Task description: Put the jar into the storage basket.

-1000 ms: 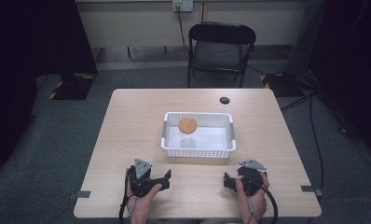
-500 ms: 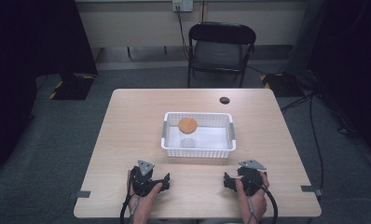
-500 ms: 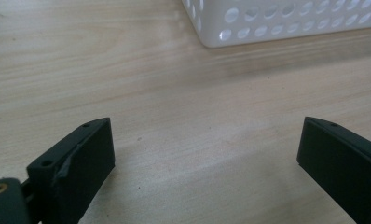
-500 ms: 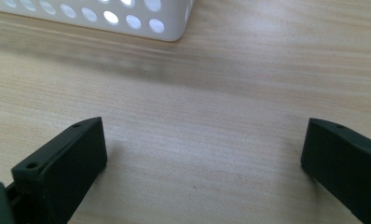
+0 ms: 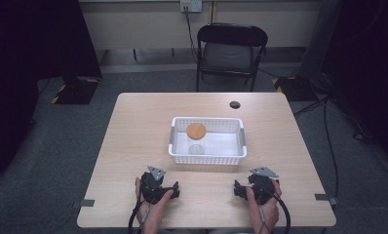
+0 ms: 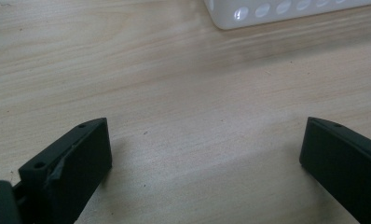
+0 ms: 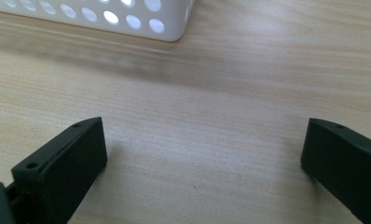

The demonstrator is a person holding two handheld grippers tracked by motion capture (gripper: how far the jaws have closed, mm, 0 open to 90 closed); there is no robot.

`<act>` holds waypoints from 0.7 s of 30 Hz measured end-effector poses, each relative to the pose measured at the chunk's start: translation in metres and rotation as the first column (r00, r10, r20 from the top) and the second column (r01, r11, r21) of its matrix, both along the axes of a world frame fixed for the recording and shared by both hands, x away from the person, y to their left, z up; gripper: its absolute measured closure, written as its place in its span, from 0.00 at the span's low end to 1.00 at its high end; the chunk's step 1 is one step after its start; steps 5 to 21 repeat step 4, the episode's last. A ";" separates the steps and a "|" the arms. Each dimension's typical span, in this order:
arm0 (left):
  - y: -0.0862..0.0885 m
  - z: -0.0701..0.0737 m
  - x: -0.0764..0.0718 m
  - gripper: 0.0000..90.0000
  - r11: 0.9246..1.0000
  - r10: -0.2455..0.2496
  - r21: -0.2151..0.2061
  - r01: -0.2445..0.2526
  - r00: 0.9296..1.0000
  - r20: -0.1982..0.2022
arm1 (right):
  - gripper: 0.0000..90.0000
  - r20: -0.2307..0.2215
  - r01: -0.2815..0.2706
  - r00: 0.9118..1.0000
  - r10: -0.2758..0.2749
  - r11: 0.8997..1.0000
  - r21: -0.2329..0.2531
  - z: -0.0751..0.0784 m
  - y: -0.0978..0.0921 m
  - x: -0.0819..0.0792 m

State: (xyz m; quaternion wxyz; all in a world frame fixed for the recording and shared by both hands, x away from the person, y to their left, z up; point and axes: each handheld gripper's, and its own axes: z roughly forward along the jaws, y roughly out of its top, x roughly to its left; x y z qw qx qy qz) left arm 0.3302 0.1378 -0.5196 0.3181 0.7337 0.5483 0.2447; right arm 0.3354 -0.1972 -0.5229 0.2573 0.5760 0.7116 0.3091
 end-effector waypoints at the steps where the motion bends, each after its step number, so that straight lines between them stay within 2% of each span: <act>1: 0.000 0.000 0.000 0.02 1.000 0.000 0.000 0.000 1.000 0.000 | 0.00 0.000 0.000 1.000 0.000 1.000 0.000 0.000 0.000 0.000; 21: 0.000 0.000 0.001 0.01 1.000 -0.010 0.002 0.010 1.000 -0.005 | 0.00 0.000 0.000 1.000 0.000 1.000 0.000 0.000 0.000 0.000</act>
